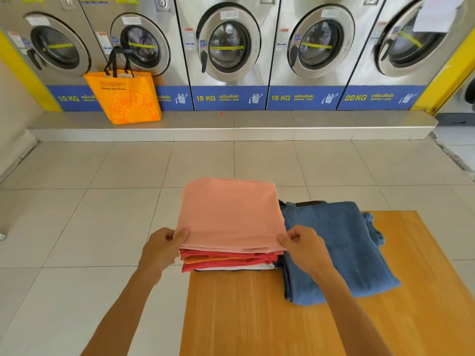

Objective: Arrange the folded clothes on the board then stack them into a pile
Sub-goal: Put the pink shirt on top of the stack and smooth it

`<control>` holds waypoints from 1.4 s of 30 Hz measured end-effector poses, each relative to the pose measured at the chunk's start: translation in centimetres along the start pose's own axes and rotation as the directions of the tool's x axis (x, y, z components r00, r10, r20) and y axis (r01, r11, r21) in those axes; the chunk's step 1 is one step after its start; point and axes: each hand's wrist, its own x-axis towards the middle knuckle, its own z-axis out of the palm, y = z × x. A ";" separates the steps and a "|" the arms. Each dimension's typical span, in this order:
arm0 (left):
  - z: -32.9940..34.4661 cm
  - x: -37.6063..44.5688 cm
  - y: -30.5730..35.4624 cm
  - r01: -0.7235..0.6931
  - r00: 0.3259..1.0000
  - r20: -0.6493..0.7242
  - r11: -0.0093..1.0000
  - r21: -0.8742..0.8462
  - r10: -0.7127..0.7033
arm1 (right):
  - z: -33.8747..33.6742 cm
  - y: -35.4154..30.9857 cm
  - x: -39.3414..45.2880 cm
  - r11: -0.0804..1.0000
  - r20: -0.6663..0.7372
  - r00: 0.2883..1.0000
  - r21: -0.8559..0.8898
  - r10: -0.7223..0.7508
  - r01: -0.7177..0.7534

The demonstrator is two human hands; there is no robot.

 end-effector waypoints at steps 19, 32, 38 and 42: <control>1.8 -5.8 0.1 0.241 0.925 -0.015 0.617 -0.749 -0.380 | 1.4 1.5 -0.4 0.936 -0.029 0.995 0.342 0.096 -0.080; 0.6 -2.7 0.1 -0.153 0.848 -0.469 0.961 0.229 0.246 | 0.9 -0.2 0.1 0.988 -0.196 0.980 0.148 -0.021 0.051; 4.9 2.6 5.6 -0.519 0.720 -0.092 0.622 0.586 0.688 | 5.3 -9.3 3.1 0.782 -0.062 0.840 -0.406 -0.539 0.472; 7.5 5.2 3.6 -0.465 0.768 0.034 0.522 0.715 0.639 | 7.9 -8.6 5.4 0.784 0.137 0.907 -0.462 -0.399 0.415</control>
